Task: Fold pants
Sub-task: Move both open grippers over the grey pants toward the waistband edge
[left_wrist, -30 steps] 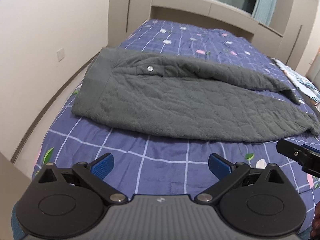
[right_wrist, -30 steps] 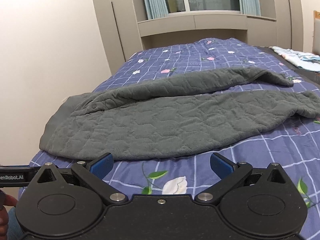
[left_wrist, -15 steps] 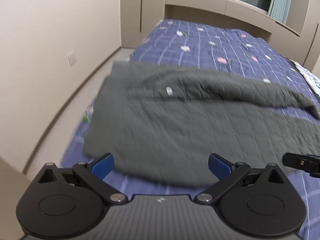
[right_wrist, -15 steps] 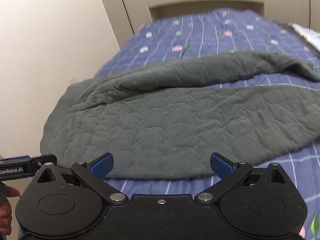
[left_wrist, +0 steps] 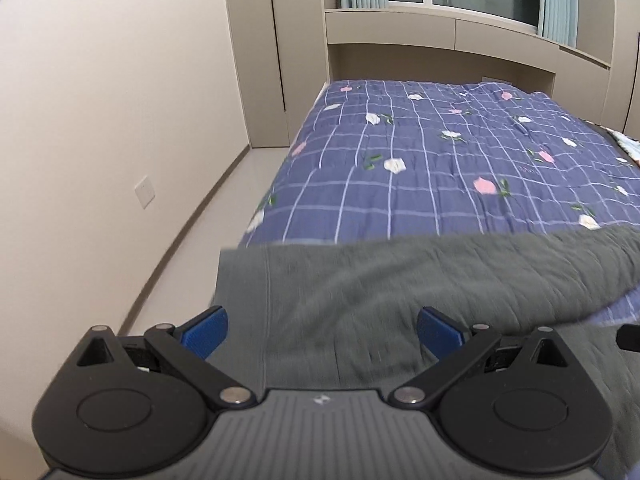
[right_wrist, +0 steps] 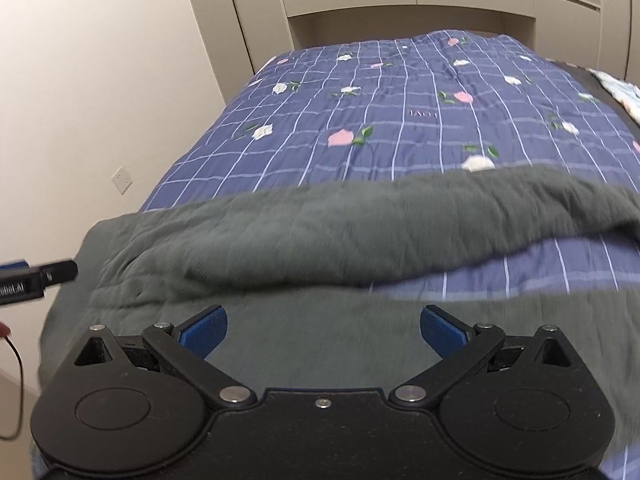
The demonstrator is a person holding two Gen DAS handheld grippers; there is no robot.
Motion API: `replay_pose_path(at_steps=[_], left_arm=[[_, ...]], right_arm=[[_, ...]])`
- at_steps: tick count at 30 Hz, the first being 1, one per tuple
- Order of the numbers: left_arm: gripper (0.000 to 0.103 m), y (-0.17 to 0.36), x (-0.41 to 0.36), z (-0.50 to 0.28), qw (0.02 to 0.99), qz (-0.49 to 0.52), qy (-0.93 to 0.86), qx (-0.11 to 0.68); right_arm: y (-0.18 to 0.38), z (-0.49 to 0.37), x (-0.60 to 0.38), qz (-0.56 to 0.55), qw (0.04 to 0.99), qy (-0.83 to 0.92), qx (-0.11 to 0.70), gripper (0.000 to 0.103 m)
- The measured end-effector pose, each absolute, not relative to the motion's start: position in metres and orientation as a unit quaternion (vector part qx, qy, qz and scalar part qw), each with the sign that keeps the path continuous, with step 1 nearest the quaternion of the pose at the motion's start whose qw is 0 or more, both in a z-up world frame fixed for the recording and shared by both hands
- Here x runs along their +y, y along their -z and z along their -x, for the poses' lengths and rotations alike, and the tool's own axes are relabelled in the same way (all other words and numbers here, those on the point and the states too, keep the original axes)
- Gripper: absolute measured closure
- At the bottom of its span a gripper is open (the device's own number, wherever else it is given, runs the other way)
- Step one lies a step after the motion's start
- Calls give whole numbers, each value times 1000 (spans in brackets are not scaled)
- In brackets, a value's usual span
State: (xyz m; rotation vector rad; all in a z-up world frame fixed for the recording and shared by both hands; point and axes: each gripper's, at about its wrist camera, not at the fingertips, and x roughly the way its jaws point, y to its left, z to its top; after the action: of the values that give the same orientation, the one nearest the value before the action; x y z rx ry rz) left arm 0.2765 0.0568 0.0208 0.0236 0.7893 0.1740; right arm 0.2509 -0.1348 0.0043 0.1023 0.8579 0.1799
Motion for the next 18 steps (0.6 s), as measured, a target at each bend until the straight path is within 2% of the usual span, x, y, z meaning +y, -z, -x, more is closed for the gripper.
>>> replay_pose_path(at_steps=[13,18], left_arm=[[0,21,76,-399,915,-66,-10,398],[0,33,77,-422,906,-103,25,409]], right_arm=[[22,-369,-126,19,910,-97,404,0],[28,-409,-135,71,927,-164,329,0]])
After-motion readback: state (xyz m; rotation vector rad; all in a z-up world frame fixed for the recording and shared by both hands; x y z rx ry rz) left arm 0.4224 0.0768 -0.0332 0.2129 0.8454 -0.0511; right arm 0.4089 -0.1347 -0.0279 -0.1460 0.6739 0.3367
